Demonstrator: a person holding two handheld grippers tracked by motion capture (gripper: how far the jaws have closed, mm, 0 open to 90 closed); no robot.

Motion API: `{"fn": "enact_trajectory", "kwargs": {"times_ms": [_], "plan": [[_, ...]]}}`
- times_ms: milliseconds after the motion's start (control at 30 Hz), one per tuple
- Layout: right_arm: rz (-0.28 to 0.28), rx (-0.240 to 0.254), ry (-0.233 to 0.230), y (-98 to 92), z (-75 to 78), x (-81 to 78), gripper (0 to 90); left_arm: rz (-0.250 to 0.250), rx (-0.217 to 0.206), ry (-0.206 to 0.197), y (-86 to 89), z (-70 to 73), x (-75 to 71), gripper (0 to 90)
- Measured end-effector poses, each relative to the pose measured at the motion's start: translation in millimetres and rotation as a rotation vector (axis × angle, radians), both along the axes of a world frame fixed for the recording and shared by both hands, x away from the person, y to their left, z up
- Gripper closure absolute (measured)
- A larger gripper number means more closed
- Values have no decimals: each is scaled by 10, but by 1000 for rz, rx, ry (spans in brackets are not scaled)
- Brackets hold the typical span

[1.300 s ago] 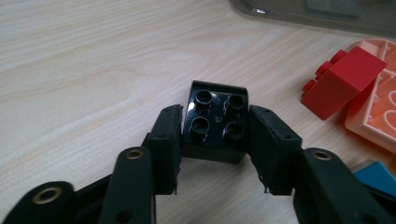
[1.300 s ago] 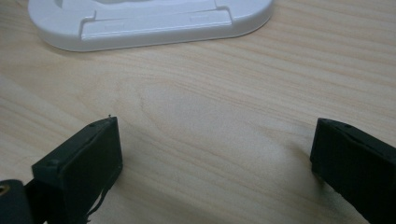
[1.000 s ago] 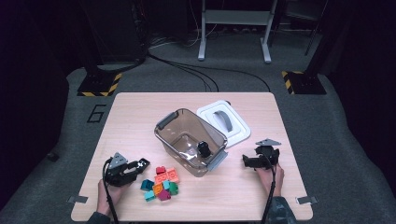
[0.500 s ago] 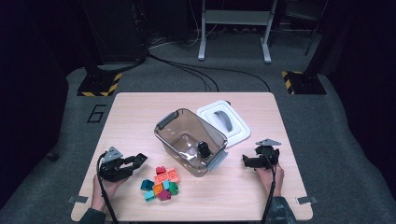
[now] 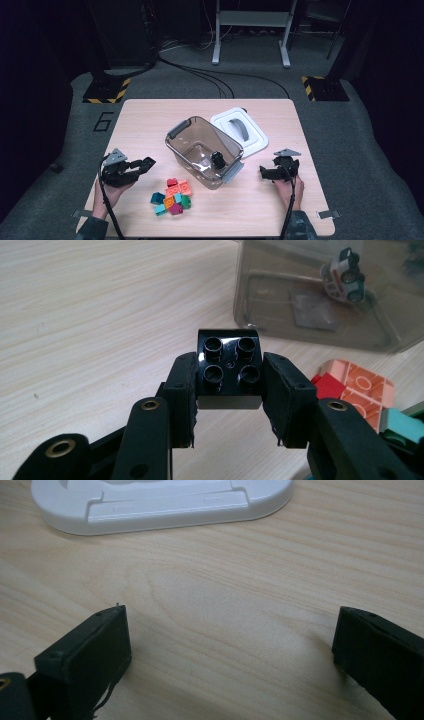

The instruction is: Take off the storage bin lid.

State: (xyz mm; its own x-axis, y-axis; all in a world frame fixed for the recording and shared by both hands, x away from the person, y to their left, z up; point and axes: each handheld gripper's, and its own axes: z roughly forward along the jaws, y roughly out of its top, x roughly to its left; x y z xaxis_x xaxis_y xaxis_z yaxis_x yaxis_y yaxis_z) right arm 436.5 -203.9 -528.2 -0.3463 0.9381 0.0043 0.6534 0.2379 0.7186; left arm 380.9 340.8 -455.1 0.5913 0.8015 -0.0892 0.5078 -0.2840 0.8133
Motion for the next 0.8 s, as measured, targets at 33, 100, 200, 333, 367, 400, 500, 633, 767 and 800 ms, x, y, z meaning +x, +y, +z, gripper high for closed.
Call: {"fn": "enact_trajectory", "kwargs": {"times_ms": [33,100,200,333,367,400,500,633,767,800], "plan": [[0,0,0,0,0,0,14,-4,-1,-2,3,19,10,589],[0,0,0,0,0,0,14,-7,-6,-4,-1,53,23,589],[0,0,0,0,0,0,14,-19,1,-8,-12,116,54,589],[0,0,0,0,0,1,14,-21,2,-25,-40,195,98,589],[0,1,0,0,0,1,14,-25,7,-20,-43,217,107,589],[0,0,-1,0,0,1,14,-27,7,-19,-48,234,117,590],[0,1,0,0,0,1,14,-25,4,-29,-66,279,146,589],[0,1,-1,0,-1,1,14,-30,4,-38,-83,366,197,589],[0,1,-1,0,-1,1,14,-36,-8,-50,-109,474,253,589],[0,0,-1,0,-1,1,14,-36,-8,-58,-125,507,271,589]]}}
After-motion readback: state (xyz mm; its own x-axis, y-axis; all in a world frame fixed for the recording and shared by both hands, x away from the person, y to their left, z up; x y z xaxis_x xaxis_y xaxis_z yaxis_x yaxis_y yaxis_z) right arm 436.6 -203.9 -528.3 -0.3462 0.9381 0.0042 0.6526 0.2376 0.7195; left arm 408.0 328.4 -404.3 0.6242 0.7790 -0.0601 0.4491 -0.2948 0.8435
